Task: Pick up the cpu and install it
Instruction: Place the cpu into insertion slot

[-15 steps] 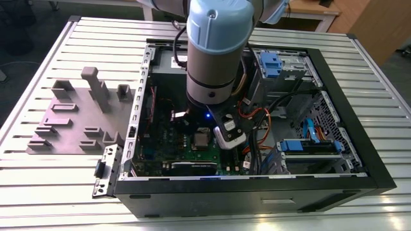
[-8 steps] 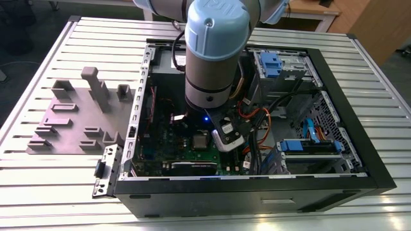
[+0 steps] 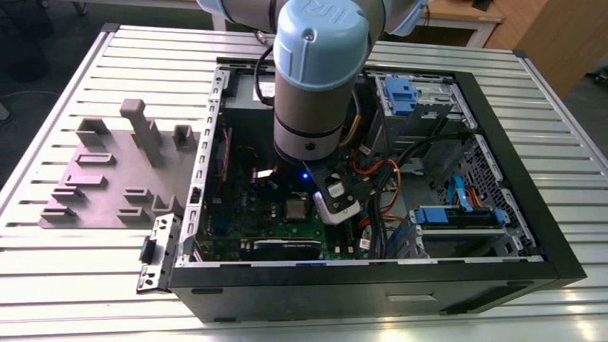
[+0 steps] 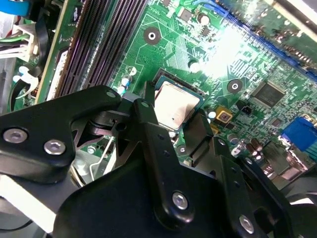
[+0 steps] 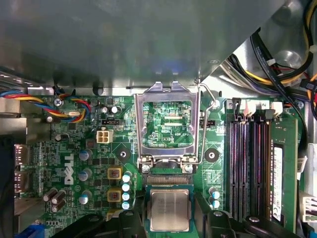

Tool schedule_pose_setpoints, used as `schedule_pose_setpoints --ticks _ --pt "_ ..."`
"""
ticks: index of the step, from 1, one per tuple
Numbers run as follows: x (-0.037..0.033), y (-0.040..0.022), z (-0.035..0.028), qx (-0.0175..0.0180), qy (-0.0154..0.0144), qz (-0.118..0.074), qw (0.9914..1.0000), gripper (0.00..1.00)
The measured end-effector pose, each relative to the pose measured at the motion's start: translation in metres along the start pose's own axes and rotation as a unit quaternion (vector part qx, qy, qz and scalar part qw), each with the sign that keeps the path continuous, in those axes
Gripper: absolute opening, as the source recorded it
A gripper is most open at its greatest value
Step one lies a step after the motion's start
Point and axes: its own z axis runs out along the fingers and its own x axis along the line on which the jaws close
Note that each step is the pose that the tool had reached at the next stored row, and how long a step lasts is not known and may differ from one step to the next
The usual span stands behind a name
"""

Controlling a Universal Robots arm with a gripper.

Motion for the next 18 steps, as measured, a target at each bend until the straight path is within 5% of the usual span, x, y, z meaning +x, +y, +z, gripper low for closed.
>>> schedule_pose_setpoints --ticks 18 --pt "0.0004 0.0015 0.0069 -0.0004 0.0001 -0.002 1.0 0.47"
